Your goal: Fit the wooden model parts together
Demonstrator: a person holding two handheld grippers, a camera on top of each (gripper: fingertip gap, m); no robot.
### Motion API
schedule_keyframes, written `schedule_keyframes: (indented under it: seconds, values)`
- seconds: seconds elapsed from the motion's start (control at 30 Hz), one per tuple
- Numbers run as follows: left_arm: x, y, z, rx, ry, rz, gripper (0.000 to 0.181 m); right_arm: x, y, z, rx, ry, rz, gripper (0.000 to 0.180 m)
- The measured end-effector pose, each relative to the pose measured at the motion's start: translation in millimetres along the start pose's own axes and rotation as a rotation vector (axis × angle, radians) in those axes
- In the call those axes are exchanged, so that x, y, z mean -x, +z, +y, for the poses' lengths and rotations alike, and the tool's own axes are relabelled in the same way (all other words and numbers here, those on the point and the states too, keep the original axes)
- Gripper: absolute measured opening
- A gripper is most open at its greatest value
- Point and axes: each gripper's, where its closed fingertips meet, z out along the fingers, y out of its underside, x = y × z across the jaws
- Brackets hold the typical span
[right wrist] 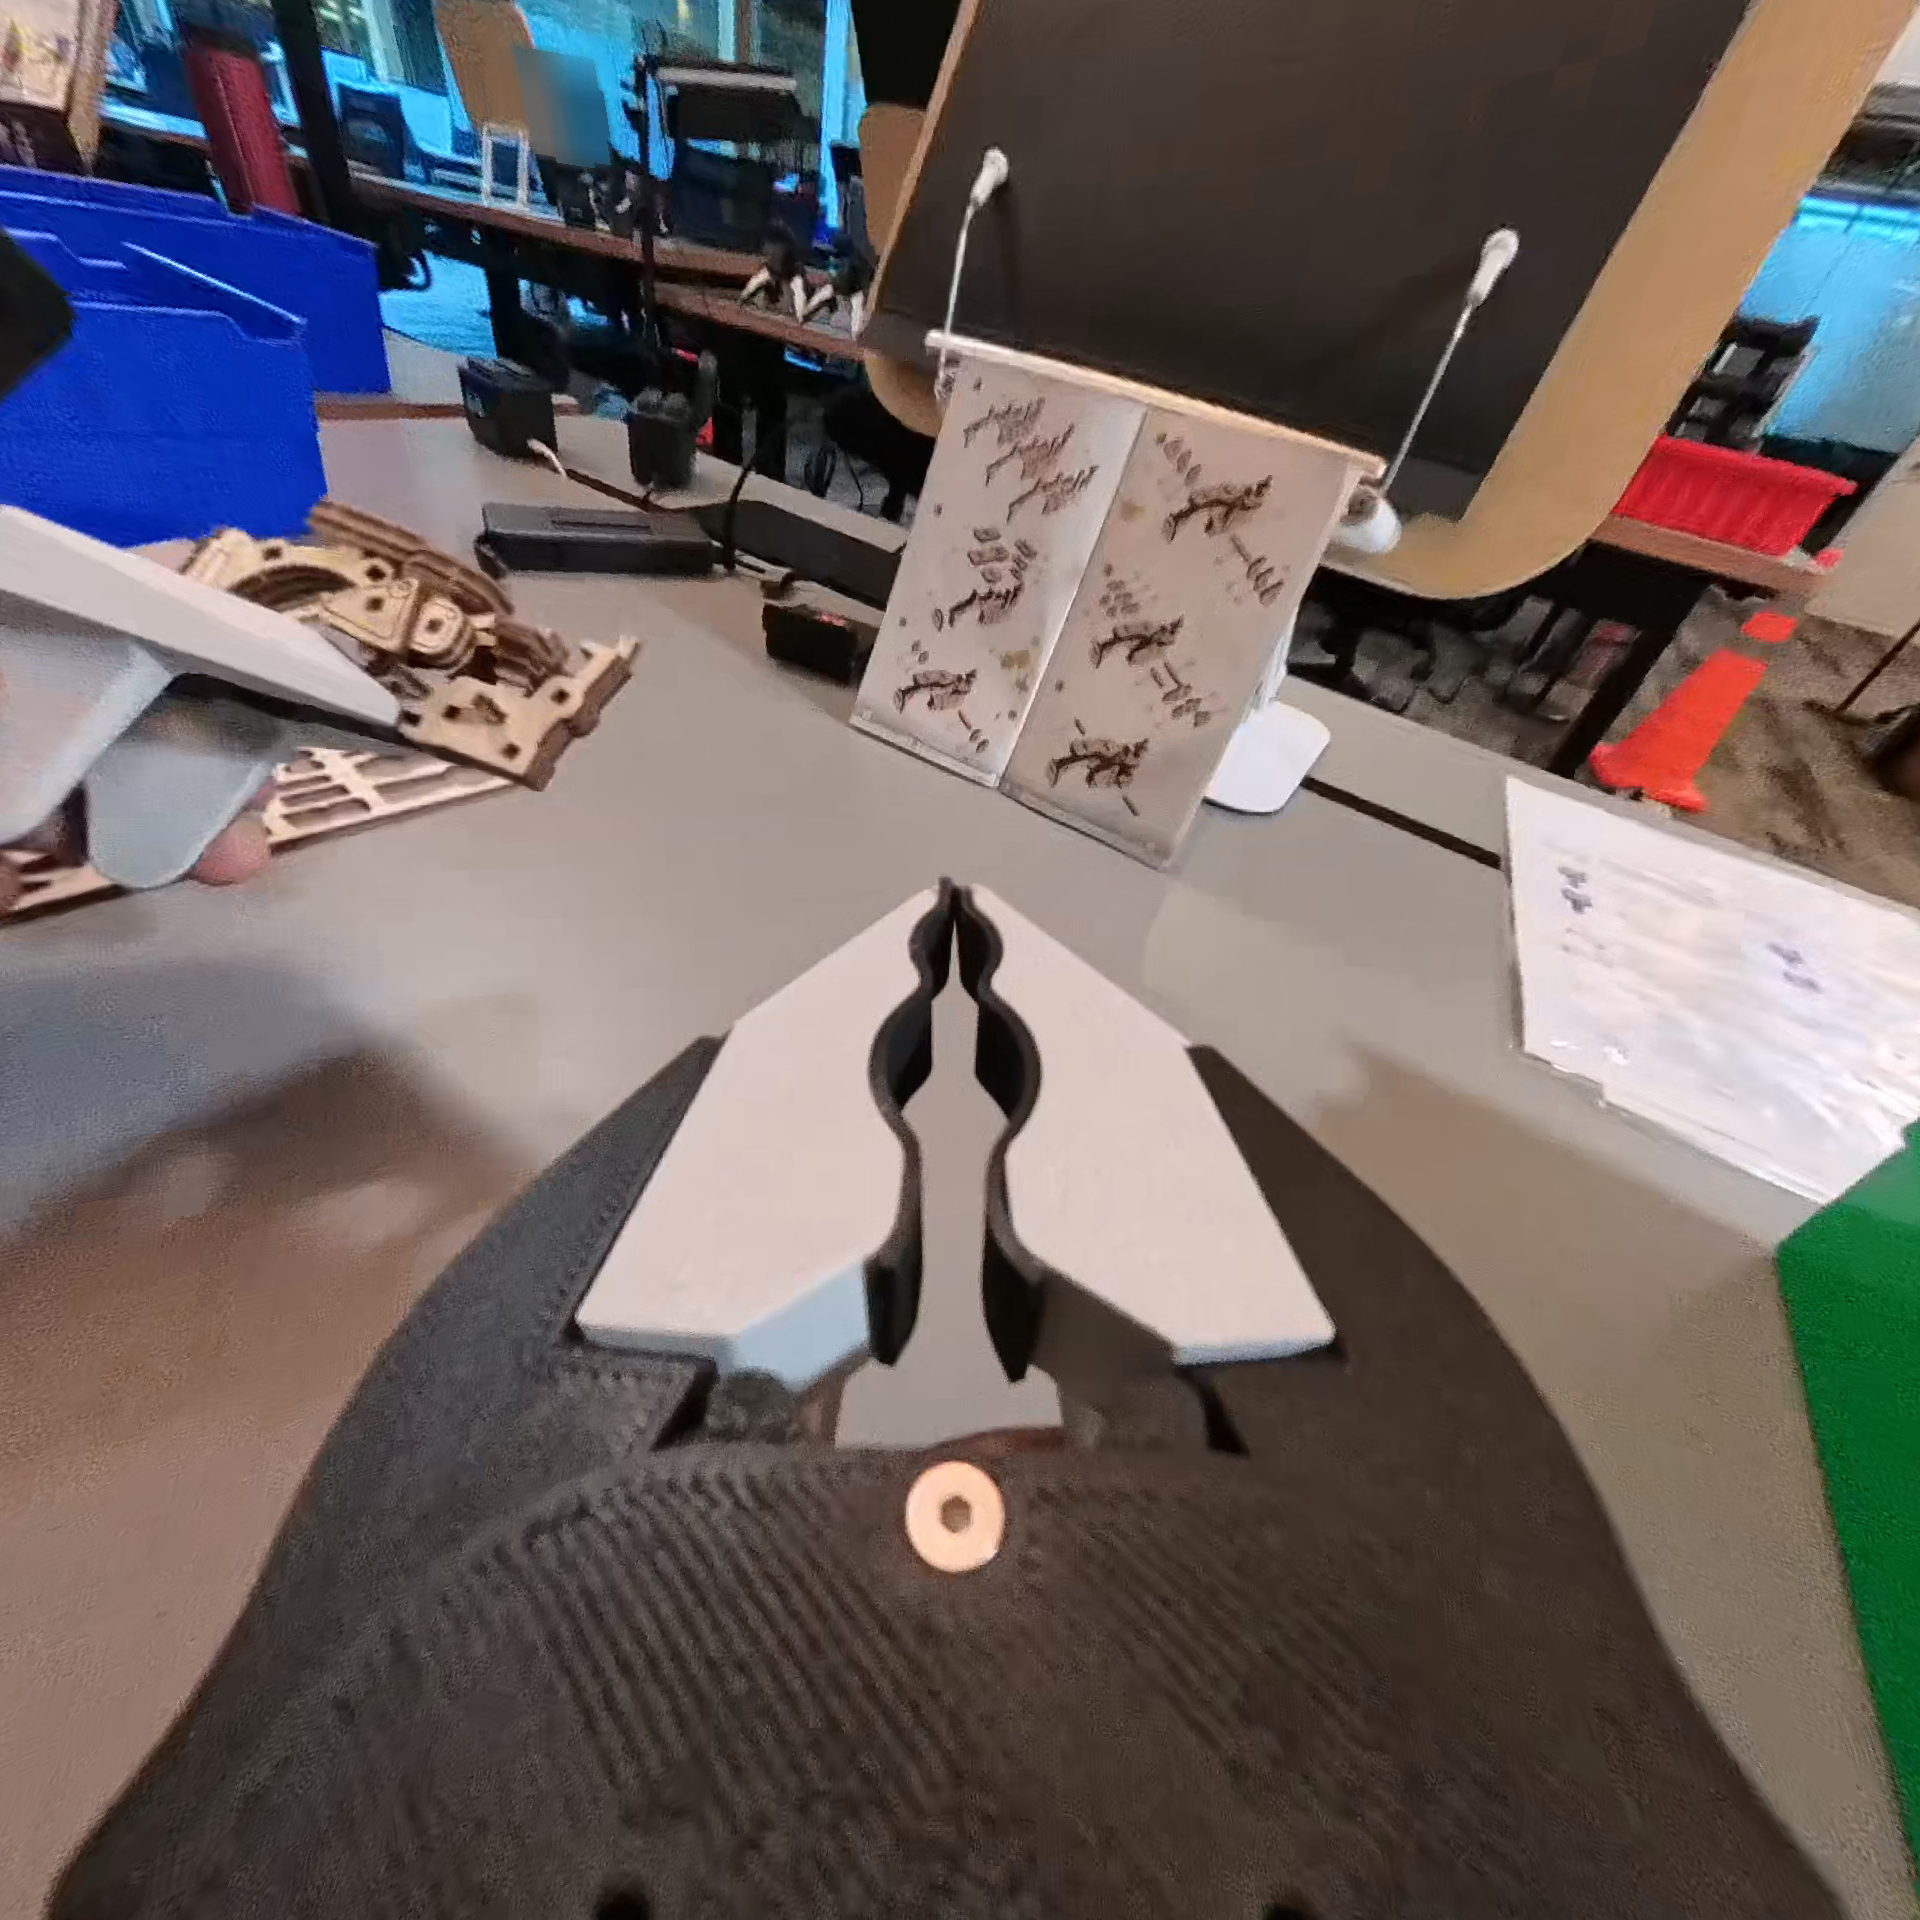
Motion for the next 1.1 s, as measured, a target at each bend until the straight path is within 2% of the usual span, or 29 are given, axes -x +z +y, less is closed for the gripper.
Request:
schedule_keyframes:
  seconds: [0.1, 0.17, 0.33, 0.53, 0.6, 0.73, 0.9, 1.1]
  values:
    - [0, -9, -2, -0.045, -0.058, 0.023, 0.004, -4, -9, -3, -0.005, -0.026, 0.022, 0.000]
    - [-3, -12, -4, -0.071, -0.099, 0.053, 0.004, 4, -12, -2, 0.005, -0.026, -0.037, 0.000]
    - [-1, -17, 10, -0.027, -0.115, 0.066, 0.004, -3, -17, 11, 0.053, 0.040, -0.031, 0.000]
    - [-3, -15, 10, -0.053, -0.217, 0.131, 0.005, -8, -14, 24, 0.083, 0.092, -0.072, 0.000]
    - [1, -9, 10, -0.049, -0.191, 0.111, 0.004, -5, -10, 24, 0.084, 0.126, -0.140, 0.000]
    - [10, -5, -18, -0.188, -0.052, 0.011, 0.005, 5, -3, 24, 0.113, 0.274, -0.354, 0.000]
    - [15, 15, -22, -0.103, 0.005, 0.011, 0.005, 1, 11, 13, 0.084, 0.364, -0.418, 0.000]
    - [9, 21, -24, -0.041, 0.052, 0.108, 0.005, 29, 19, -1, 0.061, 0.369, -0.491, 0.000]
